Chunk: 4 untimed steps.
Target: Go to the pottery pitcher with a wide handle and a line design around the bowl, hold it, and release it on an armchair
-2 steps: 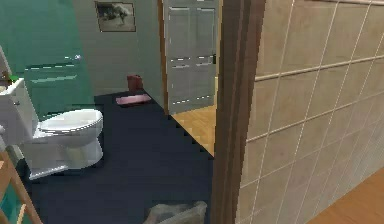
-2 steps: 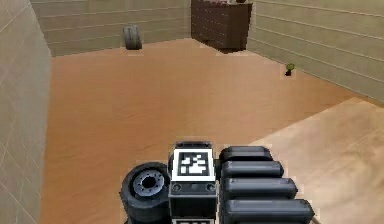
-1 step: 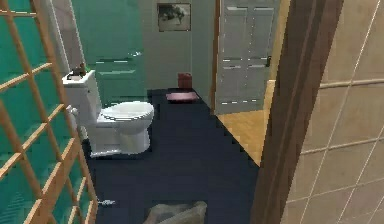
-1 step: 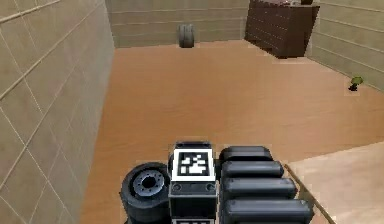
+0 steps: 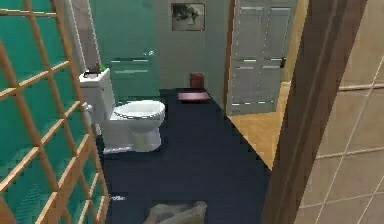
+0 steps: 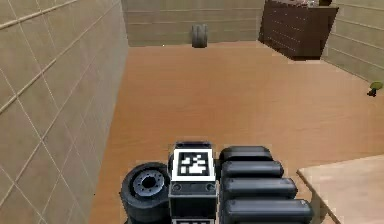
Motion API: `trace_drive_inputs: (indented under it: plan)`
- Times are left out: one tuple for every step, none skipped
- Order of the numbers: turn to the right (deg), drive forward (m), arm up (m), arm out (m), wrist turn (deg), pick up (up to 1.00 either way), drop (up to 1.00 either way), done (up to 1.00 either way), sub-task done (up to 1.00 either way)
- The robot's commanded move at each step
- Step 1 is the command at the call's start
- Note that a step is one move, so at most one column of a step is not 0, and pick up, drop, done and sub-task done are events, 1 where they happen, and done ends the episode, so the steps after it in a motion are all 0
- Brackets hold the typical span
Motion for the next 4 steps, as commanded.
trace_drive_inputs:
  plan:
    - [0.0,0.75,0.0,0.0,0.0,0.0,0.0,0.0,0.0]
    - [33.0,0.0,0.0,0.0,0.0,0.0,0.0,0.0,0.0]
    - [0.0,0.85,0.0,0.0,0.0,0.0,0.0,0.0,0.0]
    - [30.0,0.0,0.0,0.0,0.0,0.0,0.0,0.0,0.0]
